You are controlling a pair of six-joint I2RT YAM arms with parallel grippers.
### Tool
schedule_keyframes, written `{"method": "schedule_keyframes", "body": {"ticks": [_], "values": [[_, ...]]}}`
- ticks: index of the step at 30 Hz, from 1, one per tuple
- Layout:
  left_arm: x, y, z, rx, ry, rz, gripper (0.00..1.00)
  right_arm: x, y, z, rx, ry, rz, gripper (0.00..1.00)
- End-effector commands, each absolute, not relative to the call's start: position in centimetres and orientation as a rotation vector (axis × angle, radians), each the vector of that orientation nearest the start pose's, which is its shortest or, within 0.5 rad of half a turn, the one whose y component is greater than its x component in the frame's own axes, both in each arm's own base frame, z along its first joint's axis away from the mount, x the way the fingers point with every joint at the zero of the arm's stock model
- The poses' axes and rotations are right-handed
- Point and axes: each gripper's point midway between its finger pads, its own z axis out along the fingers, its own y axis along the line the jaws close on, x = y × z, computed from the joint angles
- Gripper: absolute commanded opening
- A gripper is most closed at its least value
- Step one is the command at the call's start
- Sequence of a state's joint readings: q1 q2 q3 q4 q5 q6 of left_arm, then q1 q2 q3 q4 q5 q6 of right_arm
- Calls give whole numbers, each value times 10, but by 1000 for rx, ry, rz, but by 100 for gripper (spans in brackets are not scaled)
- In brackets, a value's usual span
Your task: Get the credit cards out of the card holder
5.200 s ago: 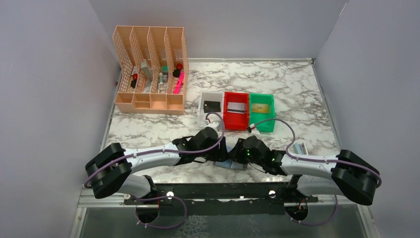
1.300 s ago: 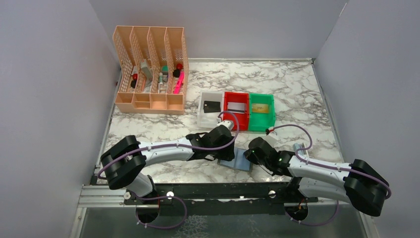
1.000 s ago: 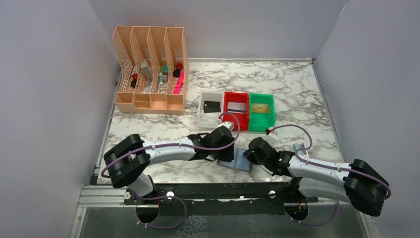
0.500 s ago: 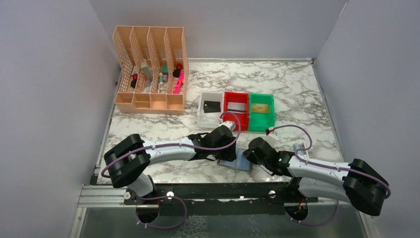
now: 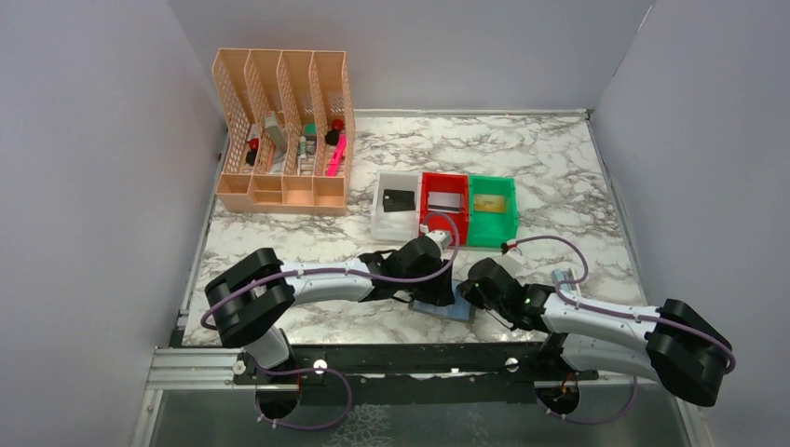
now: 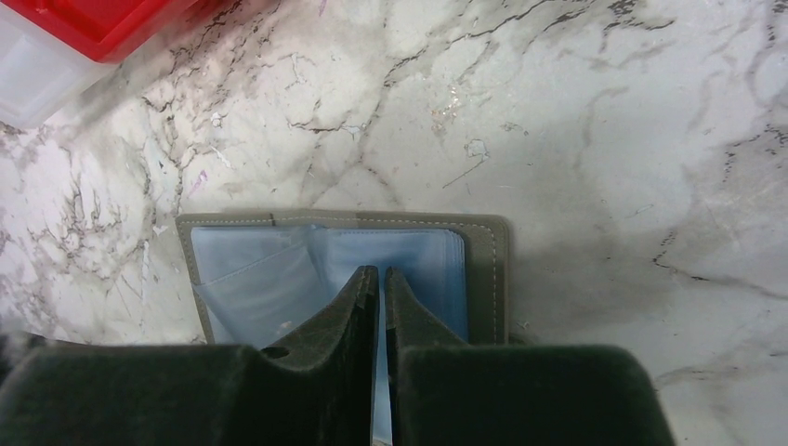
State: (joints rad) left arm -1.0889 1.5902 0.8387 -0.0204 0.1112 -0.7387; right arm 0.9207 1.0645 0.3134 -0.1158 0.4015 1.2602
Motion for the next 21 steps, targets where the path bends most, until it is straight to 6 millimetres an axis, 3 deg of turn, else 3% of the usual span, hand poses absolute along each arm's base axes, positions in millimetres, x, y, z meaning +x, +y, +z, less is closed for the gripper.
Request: {"method": "schedule_keyframes", "body": {"ticks": [1,9,15,18,21], "values": [[137,-397,74,547,2470,-1086,52,157,156,-14,587,2475,377,14],[128,-419,80,563,2444,-1263,55,155,148,-12,663,2436,397,15],[127,-422,74,560,2461,-1272,57,154,133,-12,750,2401,343,15],[126,-419,56,559,2509,-1232,57,154,131,-7,770,2386,349,15],[125,-415,47,547,2542,-1202,57,160,129,10,749,2361,320,14]]}}
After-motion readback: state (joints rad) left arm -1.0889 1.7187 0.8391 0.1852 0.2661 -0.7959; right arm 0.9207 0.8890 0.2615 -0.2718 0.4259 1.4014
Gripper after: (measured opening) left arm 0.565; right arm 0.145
